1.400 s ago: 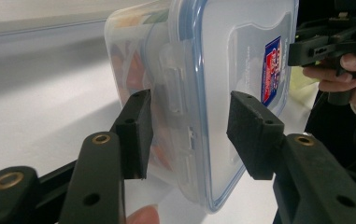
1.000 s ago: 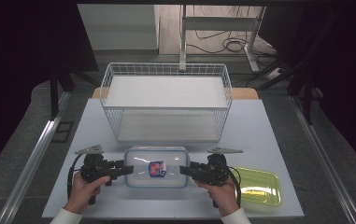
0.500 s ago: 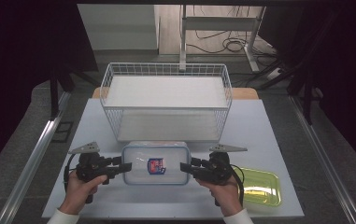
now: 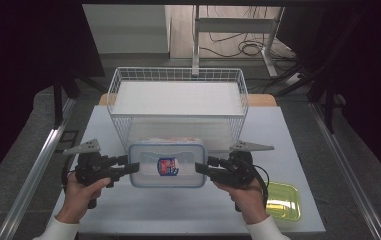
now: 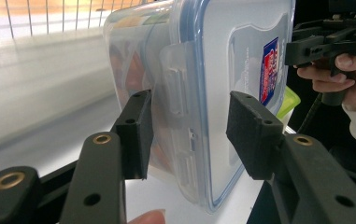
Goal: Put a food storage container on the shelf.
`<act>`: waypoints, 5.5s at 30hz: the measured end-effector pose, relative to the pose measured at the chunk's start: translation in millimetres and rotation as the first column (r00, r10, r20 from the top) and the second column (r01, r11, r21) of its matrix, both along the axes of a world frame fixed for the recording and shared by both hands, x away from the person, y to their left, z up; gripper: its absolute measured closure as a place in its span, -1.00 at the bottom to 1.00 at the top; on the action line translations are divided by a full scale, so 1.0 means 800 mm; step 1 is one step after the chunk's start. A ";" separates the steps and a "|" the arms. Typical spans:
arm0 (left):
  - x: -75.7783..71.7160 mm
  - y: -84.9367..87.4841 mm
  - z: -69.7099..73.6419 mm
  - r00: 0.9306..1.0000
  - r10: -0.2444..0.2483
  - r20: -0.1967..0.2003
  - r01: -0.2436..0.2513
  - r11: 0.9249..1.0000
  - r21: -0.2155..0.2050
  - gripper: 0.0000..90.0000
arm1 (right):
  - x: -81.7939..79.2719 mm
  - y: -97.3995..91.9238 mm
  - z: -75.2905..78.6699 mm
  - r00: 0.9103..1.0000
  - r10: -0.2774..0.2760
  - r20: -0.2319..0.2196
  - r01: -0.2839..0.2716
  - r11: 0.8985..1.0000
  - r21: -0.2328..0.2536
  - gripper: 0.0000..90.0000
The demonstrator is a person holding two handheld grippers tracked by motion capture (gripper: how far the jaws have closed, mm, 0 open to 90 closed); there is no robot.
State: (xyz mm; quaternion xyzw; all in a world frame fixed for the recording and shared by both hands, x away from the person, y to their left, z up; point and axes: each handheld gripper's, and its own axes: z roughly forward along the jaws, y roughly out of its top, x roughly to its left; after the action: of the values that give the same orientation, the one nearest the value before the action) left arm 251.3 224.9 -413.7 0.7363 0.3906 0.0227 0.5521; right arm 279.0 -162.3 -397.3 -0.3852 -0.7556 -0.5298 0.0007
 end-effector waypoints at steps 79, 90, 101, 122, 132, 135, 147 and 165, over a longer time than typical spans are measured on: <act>0.189 -0.009 0.126 0.998 0.046 -0.034 -0.046 0.999 -0.021 0.13 | 0.188 -0.008 0.120 0.995 -0.086 -0.057 0.091 0.992 0.090 0.07; 0.199 -0.009 0.121 0.994 0.083 -0.067 -0.087 0.994 -0.069 0.10 | 0.200 -0.006 0.113 0.986 -0.142 -0.083 0.152 0.979 0.137 0.05; 0.206 -0.012 0.116 0.989 0.129 -0.073 -0.133 0.989 -0.063 0.02 | 0.208 -0.001 0.116 0.973 -0.200 -0.115 0.212 0.971 0.110 0.01; 0.161 0.002 0.128 0.990 0.143 0.005 -0.142 0.989 -0.036 -0.46 | 0.142 -0.017 0.124 0.989 -0.139 0.049 0.143 0.987 -0.068 0.87; 0.141 -0.001 0.118 0.993 0.118 -0.007 -0.118 0.993 0.004 -0.45 | 0.135 0.032 0.093 0.998 -0.021 0.067 0.034 0.980 -0.194 0.97; 0.139 0.002 0.116 0.993 0.119 -0.007 -0.119 0.993 0.002 -0.45 | 0.142 0.037 0.086 0.997 -0.042 0.067 0.054 0.980 -0.194 0.97; 0.135 0.002 0.110 0.993 0.116 -0.013 -0.116 0.993 -0.004 -0.44 | 0.157 0.032 0.083 0.988 -0.135 0.076 0.145 0.977 -0.154 0.97; 0.105 -0.007 0.090 0.995 0.102 -0.016 -0.102 0.995 0.003 -0.46 | 0.127 0.007 0.082 0.990 -0.112 0.089 0.121 0.986 -0.115 0.97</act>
State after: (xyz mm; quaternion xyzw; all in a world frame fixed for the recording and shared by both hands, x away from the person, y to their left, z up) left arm 335.4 219.4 -341.8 0.7161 0.4320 0.0455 0.5464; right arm 380.9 -156.6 -331.5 -0.4060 -0.7617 -0.4979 -0.0846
